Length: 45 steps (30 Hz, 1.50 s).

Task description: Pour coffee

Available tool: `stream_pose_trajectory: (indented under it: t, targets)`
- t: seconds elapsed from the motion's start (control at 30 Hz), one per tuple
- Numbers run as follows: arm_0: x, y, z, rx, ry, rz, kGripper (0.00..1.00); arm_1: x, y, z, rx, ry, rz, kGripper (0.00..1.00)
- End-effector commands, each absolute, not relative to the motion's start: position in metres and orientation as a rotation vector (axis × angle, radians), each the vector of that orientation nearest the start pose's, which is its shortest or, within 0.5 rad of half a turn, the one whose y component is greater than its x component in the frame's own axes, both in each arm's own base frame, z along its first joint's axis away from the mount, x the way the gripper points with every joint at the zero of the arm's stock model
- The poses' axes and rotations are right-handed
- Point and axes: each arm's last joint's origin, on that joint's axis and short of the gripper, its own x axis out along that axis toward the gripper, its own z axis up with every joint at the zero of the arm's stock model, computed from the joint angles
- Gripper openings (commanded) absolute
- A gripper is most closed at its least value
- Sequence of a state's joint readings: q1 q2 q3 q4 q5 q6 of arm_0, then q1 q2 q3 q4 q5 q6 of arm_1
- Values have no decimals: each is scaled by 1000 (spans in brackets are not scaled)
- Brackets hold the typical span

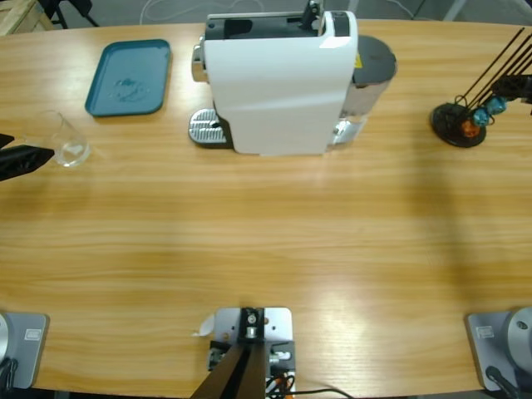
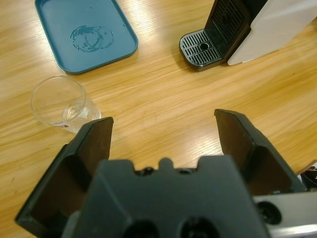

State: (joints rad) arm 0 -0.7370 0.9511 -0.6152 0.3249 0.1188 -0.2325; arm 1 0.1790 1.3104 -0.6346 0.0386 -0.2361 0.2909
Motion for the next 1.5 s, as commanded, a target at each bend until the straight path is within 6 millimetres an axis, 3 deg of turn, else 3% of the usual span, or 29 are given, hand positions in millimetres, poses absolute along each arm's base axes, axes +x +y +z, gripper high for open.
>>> stream_pose_trajectory:
  t: [0.03,0.37,0.47,0.53,0.67,0.93,1.0,1.13,1.27,1.5]
  targets:
    - [84,-70,286,81,696,-522,885,209,23,250,106,749,-193,672]
    - [85,-70,285,83,699,-520,885,214,23,246,98,753,-212,669]
    - [85,-71,285,84,700,-520,885,215,22,245,93,756,-221,587]
    - [85,-71,285,84,700,-520,885,215,22,245,91,756,-229,453]
    - [85,-70,285,85,701,-519,885,214,21,244,89,751,-251,335]
    - [86,-71,285,85,703,-519,885,213,20,245,94,746,-255,332]
    - [86,-71,284,85,704,-520,885,213,20,245,94,745,-255,225]
    - [86,-71,284,86,704,-519,885,213,20,245,95,738,-256,230]
    - [86,-71,284,86,704,-518,885,214,21,245,96,735,-255,386]
    - [86,-71,284,86,706,-519,885,215,21,244,97,736,-252,338]
